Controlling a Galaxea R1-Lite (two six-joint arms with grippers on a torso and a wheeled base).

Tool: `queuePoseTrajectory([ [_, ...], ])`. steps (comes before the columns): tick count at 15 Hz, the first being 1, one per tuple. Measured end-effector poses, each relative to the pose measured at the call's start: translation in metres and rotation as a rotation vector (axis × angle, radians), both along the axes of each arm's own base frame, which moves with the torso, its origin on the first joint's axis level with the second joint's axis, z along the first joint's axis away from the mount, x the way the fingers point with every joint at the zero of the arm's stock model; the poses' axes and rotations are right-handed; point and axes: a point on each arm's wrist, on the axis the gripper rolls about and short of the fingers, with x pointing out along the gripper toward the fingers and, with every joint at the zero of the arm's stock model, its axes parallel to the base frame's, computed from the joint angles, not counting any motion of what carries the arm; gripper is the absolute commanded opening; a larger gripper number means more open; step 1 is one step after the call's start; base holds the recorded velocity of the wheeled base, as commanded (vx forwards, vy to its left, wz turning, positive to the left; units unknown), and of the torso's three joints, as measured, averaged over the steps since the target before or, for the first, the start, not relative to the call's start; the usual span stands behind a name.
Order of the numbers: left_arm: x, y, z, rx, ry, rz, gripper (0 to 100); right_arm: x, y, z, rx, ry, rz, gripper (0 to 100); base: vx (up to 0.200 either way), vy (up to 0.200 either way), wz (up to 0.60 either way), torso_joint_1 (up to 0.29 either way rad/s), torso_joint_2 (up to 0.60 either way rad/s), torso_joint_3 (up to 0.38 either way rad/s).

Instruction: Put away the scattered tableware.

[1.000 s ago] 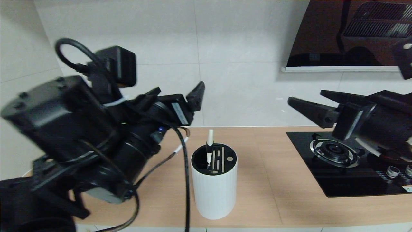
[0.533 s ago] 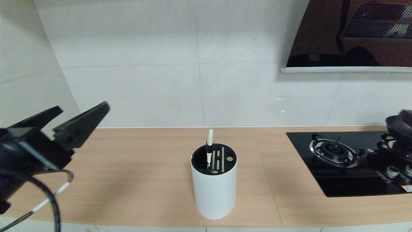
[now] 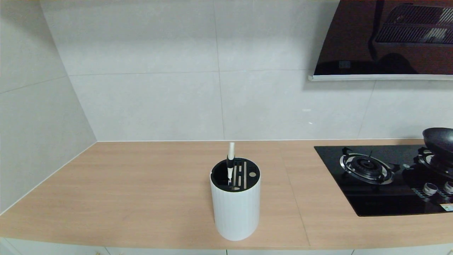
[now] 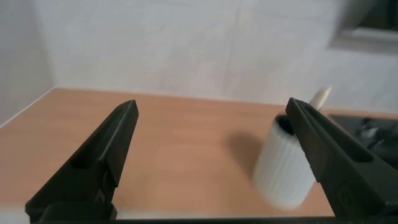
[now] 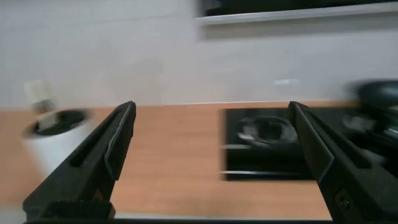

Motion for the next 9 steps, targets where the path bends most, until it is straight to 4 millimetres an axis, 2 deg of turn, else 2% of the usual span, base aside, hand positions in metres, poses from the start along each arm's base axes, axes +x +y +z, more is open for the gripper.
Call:
queuePoseTrajectory([
  [2,-0.018,0.000,-0.008,-0.005,-0.042,0.098,100,-0.003,0.008,-0.001,-0.027,0.007,-0.050,100,0.000,0.000,0.00,0.000,0.00,0.000],
  [4,-0.026,-0.004,-0.013,-0.004,-0.071,0.194,100,-0.003,0.013,-0.011,-0.057,0.028,-0.106,100,0.000,0.000,0.00,0.000,0.00,0.000],
  [9,-0.012,-0.008,-0.068,0.025,0.009,0.316,100,0.012,0.015,-0.062,-0.082,0.087,-0.159,100,0.000,0.000,0.00,0.000,0.00,0.000],
])
